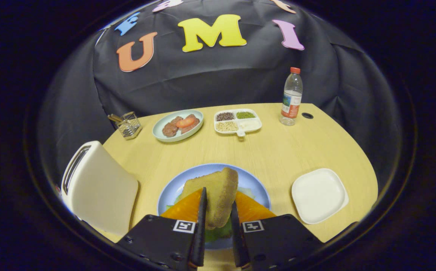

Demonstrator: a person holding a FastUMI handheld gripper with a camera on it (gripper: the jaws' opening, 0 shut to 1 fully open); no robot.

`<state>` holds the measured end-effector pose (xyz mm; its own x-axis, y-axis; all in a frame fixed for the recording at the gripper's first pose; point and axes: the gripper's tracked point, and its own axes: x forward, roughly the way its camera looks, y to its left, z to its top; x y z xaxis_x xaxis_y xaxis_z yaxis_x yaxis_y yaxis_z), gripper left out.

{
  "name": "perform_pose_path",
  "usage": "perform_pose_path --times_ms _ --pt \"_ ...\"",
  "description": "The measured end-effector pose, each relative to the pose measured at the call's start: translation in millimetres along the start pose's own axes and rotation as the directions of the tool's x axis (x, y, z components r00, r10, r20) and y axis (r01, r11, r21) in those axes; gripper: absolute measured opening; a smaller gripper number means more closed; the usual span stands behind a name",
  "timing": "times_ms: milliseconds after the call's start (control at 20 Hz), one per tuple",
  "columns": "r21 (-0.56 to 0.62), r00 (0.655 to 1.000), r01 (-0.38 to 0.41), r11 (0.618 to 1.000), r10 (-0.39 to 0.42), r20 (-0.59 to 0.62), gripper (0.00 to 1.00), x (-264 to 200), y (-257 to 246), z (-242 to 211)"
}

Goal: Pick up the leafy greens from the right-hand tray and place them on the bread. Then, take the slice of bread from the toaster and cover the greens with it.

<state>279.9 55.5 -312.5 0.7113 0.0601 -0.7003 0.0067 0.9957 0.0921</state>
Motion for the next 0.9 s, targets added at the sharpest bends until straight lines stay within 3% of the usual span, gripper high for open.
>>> perform_pose_path --times_ms 150,250,300,550,800,900 --pt "-0.003 1.0 0.014 1.0 -0.014 0.008 0.31 1.1 -7.9 -4.0" --pt "0.0 1.0 0.009 1.0 -0.009 0.012 0.44 0.7 -9.8 -7.1" --pt "0.0 1.0 0.025 1.0 -0.025 0.013 0.44 -1.0 -14.1 -8.6" --pt "-0.006 1.0 0.027 1.0 -0.027 0.005 0.74 -19.5 -15.4 -9.0" --pt "-0.009 0.998 0.031 0.999 -0.031 0.056 0.81 -55.2 -18.6 0.8" --pt "-0.004 0.995 0.028 1.0 -0.027 0.098 0.99 -76.5 -19.2 8.8"
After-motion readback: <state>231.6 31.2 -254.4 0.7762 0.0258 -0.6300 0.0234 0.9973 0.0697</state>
